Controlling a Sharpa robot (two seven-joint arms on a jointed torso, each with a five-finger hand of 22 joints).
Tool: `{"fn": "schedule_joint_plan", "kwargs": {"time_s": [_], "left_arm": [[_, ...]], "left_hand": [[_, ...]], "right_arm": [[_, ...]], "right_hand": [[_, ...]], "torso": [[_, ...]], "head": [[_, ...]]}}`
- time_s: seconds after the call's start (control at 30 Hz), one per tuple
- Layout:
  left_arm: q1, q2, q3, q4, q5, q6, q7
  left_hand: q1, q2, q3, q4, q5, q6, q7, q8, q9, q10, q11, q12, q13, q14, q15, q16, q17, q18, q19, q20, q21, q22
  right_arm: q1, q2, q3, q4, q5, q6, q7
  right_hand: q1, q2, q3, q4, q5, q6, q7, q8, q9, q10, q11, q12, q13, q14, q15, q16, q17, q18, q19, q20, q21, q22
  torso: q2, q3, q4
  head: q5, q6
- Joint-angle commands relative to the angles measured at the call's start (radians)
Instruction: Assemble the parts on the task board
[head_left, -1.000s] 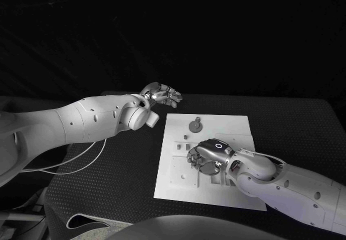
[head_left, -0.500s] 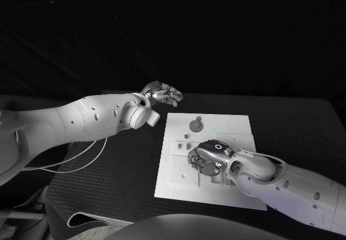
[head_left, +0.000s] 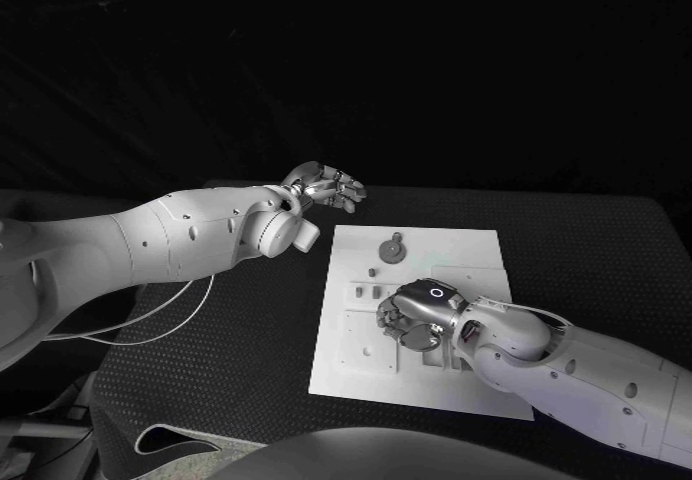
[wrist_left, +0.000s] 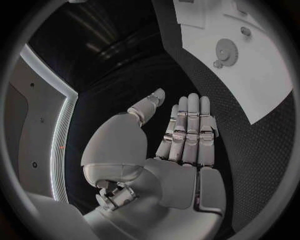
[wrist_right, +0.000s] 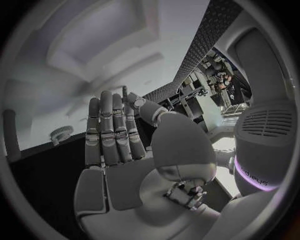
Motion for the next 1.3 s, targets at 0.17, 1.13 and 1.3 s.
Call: {"fn": "schedule_joint_plan", "kwargs": {"time_s": [0.17,1.13,1.3], "left_arm": [[0.002,0.002,0.001,0.001,0.005,0.001,0.009],[0.003,-0.002,0.001,0.001,0.005,0.004,0.007],[0.003,-0.002,0.001,0.001,0.005,0.005,0.007]], "left_hand": [[-0.011,0.0,-0.007,-0.001,0.007,-0.006,-0.002,0.002,-0.001,-0.004,-0.004,0.001,-0.001,0.009,0.001,-0.005,0.002,-0.004,0.006,-0.001,0.004,-0.002],[-0.011,-0.001,-0.007,-0.001,0.007,-0.008,-0.001,0.002,-0.001,-0.005,-0.004,0.001,-0.002,0.009,0.001,-0.008,0.004,-0.004,0.005,-0.001,0.004,-0.004],[-0.012,-0.001,-0.008,-0.001,0.007,-0.008,-0.001,0.002,-0.001,-0.006,-0.003,0.001,-0.003,0.009,0.001,-0.009,0.004,-0.004,0.005,-0.001,0.004,-0.005]], "right_arm": [[-0.017,0.011,-0.008,-0.015,-0.023,0.024,-0.004],[-0.018,0.0,-0.009,-0.006,-0.01,-0.038,-0.028],[-0.018,-0.007,-0.009,0.005,-0.008,-0.057,-0.031]], "right_hand": [[0.003,-0.001,0.005,0.002,-0.003,0.006,-0.001,0.006,-0.001,0.009,0.0,-0.005,0.001,0.01,0.0,-0.006,0.002,0.021,0.007,0.001,-0.003,0.001],[-0.06,-0.127,-0.033,0.012,-0.003,-0.105,0.034,-0.062,-0.025,-0.087,0.051,-0.076,-0.013,-0.05,0.034,-0.059,0.006,0.01,-0.034,0.01,-0.017,0.026],[-0.065,-0.152,-0.032,0.014,-0.003,-0.133,0.03,-0.078,-0.033,-0.121,0.068,-0.097,-0.018,-0.066,0.043,-0.07,0.009,0.006,-0.052,0.011,-0.021,0.038]], "torso": [[0.0,0.0006,0.0008],[0.0,-0.0004,0.0003],[0.0,0.0002,-0.0001]], "head": [[0.002,-0.003],[0.0,-0.002],[-0.002,0.0]]}}
